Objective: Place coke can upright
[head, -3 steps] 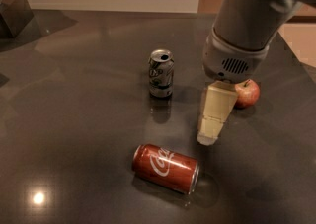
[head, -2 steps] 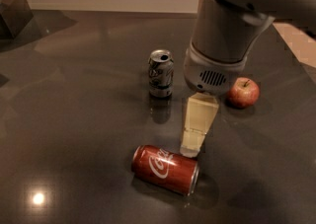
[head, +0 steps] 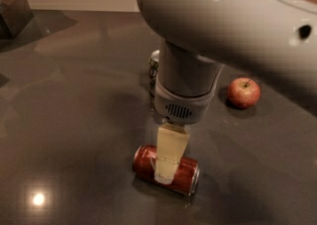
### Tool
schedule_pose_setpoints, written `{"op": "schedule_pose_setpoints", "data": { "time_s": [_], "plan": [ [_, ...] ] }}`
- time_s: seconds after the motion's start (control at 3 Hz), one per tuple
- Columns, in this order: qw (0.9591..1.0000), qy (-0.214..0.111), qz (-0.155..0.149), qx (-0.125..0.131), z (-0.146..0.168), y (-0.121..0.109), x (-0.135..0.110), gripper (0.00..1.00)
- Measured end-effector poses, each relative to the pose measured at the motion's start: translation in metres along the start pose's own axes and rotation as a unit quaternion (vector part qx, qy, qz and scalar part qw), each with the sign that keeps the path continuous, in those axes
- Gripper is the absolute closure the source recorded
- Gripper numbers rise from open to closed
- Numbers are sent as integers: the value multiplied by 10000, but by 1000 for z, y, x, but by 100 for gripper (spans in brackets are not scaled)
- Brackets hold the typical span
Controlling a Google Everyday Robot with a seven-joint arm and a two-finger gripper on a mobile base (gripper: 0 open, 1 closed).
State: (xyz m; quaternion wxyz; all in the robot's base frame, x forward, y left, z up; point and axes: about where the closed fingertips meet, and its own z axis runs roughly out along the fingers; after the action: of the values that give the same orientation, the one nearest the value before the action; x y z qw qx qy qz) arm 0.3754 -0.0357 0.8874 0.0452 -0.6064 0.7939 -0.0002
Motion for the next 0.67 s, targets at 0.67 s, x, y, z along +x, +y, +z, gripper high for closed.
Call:
{"op": "schedule_pose_setpoints", "data": {
  "time_s": [0.67],
  "plan": [
    [9995, 291, 97, 119, 23, 26, -14, 0]
  ]
}}
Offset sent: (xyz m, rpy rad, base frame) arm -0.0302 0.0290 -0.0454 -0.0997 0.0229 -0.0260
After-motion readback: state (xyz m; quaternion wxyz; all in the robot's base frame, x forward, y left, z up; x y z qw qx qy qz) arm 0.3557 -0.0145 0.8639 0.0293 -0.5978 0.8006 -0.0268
